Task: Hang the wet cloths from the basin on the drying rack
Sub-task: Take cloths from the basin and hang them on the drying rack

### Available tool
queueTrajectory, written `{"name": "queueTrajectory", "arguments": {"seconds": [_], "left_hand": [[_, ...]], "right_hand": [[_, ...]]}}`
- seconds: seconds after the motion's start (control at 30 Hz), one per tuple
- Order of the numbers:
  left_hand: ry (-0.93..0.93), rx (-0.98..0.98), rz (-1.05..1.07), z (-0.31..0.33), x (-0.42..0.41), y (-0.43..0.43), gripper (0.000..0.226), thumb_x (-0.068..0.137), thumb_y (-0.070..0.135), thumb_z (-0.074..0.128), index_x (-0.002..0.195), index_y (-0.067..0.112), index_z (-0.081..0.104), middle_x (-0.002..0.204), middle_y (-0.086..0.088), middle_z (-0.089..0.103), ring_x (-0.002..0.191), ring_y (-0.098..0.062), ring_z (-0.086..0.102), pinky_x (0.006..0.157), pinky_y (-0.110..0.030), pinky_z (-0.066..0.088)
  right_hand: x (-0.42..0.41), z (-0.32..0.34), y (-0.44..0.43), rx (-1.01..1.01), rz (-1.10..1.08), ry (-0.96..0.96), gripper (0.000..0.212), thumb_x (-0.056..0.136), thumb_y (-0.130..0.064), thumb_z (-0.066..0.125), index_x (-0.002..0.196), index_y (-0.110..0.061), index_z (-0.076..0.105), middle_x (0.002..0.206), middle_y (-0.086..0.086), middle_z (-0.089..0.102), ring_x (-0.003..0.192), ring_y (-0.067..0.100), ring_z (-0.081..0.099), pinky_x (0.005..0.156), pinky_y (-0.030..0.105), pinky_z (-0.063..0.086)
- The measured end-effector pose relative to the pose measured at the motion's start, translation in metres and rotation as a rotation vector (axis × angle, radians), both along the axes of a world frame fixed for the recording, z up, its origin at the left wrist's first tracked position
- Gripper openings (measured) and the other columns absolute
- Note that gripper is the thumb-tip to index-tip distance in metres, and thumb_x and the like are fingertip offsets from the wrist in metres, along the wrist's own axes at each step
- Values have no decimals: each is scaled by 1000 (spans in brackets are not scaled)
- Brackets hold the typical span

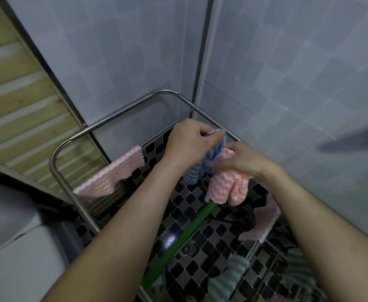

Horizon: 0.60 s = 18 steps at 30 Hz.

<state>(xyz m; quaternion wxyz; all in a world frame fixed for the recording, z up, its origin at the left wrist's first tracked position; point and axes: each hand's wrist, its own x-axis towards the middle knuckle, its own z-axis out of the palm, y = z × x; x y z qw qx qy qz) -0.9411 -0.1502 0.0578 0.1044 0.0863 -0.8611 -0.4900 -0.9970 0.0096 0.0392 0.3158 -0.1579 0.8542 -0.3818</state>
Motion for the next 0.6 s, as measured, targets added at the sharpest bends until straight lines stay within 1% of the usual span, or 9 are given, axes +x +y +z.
{"name": "queueTrajectory", "arguments": {"seconds": [0.07, 0.13, 0.17, 0.23, 0.33, 0.4, 0.47, 0.53, 0.6], "left_hand": [[-26, -92, -36, 2, -2, -1, 40, 85, 44, 65, 70, 7, 72, 52, -12, 51, 49, -14, 39, 47, -33, 33], [-34, -142, -66, 3, -2, -1, 40, 85, 46, 64, 72, 9, 73, 55, -11, 57, 50, -18, 44, 48, -35, 36], [-25, -138, -67, 4, -1, -1, 42, 85, 45, 64, 71, 7, 71, 53, -12, 54, 49, -17, 41, 48, -35, 35], [10, -66, -63, 7, -1, 0, 42, 85, 41, 66, 69, 3, 68, 52, -7, 44, 52, -10, 35, 48, -29, 30], [47, 54, -70, 13, -2, -2, 36, 85, 38, 67, 74, 4, 71, 56, -2, 47, 56, -6, 39, 50, -27, 33], [55, 81, -69, 15, -2, -7, 31, 85, 39, 67, 76, 10, 73, 58, -2, 59, 56, -7, 47, 53, -31, 43], [45, 104, -48, 12, 1, -14, 26, 87, 37, 65, 79, 14, 74, 65, -4, 68, 59, -9, 56, 60, -37, 51], [3, 62, -19, 5, 5, -21, 23, 90, 35, 62, 82, 17, 72, 69, -3, 69, 63, -14, 62, 63, -41, 53], [-87, 11, -35, -5, 11, -26, 19, 93, 33, 58, 87, 19, 69, 74, 0, 69, 69, -19, 66, 67, -44, 57]], "right_hand": [[0, -3, -4, -73, -83, 80, 5, 82, -23, 71, 85, -21, 73, 74, -13, 71, 73, 3, 64, 75, 26, 50], [-3, -6, -7, -106, -156, 165, 8, 81, -14, 66, 73, -12, 69, 57, -13, 57, 59, 1, 52, 65, 25, 44], [-4, -7, -8, -88, -150, 195, 9, 78, -13, 67, 71, -8, 67, 55, -11, 54, 58, 3, 50, 63, 26, 41], [-7, -11, -6, -21, -100, 231, 11, 74, -17, 71, 74, -6, 69, 61, -4, 54, 63, 7, 50, 63, 29, 42], [-11, -17, 0, 68, -56, 232, 14, 73, -21, 74, 78, -7, 71, 65, -2, 55, 66, 8, 51, 65, 30, 44], [-12, -18, 7, 41, -116, 173, 13, 76, -14, 72, 80, -2, 70, 64, 0, 55, 63, 7, 50, 62, 27, 43], [-15, -11, 16, 21, -238, 157, 8, 79, -12, 69, 79, -4, 70, 64, 2, 58, 59, 7, 51, 59, 23, 43], [-22, 1, 27, 8, -358, 213, 6, 80, -13, 68, 78, -8, 70, 65, 3, 58, 61, 11, 51, 58, 24, 42], [-33, 17, 31, 37, -392, 320, 11, 81, -15, 65, 73, -8, 66, 60, 3, 52, 58, 15, 47, 53, 24, 40]]}}
